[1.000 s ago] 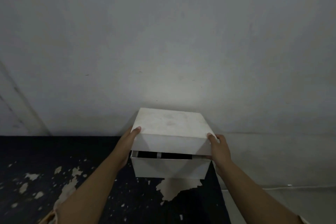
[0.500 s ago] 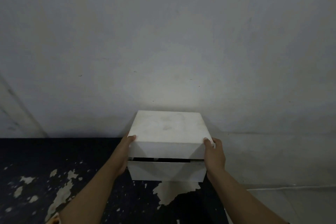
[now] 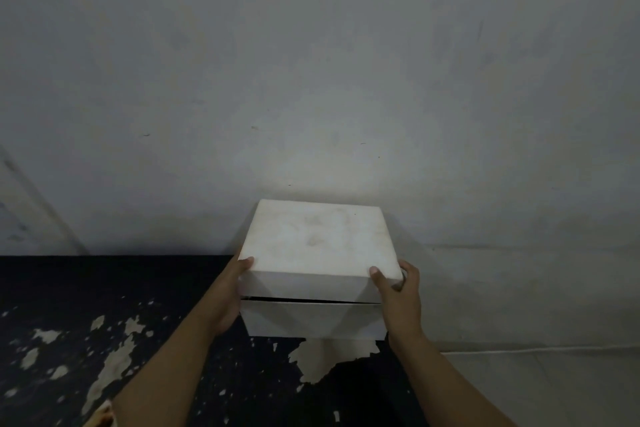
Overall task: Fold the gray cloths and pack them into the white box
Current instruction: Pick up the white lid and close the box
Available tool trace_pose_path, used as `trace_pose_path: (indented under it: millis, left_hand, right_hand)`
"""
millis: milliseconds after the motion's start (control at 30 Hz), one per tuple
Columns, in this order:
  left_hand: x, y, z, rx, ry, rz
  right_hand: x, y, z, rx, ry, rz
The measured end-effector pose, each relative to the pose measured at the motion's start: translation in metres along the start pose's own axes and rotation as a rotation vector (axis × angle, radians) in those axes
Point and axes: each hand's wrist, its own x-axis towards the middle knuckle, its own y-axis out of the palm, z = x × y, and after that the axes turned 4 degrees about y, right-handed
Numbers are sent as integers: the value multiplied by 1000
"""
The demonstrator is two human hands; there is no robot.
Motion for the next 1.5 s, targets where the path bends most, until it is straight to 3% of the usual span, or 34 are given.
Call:
trace_pose_path:
  millis: [200,633,733,833,1000,1233,1500]
  left_hand:
    - [-1,-3,0,-17,-6,40]
    - [-11,-3,11,193,135,67]
    - [-13,0,17,383,161,-33]
    - [-12,5,27,788,219,-131]
    - [-20,2,55,1326,428,-82]
    - [-23,1,50,1454,414,-31]
    - [-17,-1,24,1541,205,130]
  right_hand:
    - [3,-22,-9,-146,-36,253]
    - [-1,-15,-19,-481,-252,104]
    - [-5,-10,-29,-749,-337,70]
    - [-10,1,-41,-982,-402,28]
    - [-12,3,-52,-1276,-371,135]
    - [-9,0,-56,-1310,-424,136]
    - [-19,2,-58,-1298,-454,103]
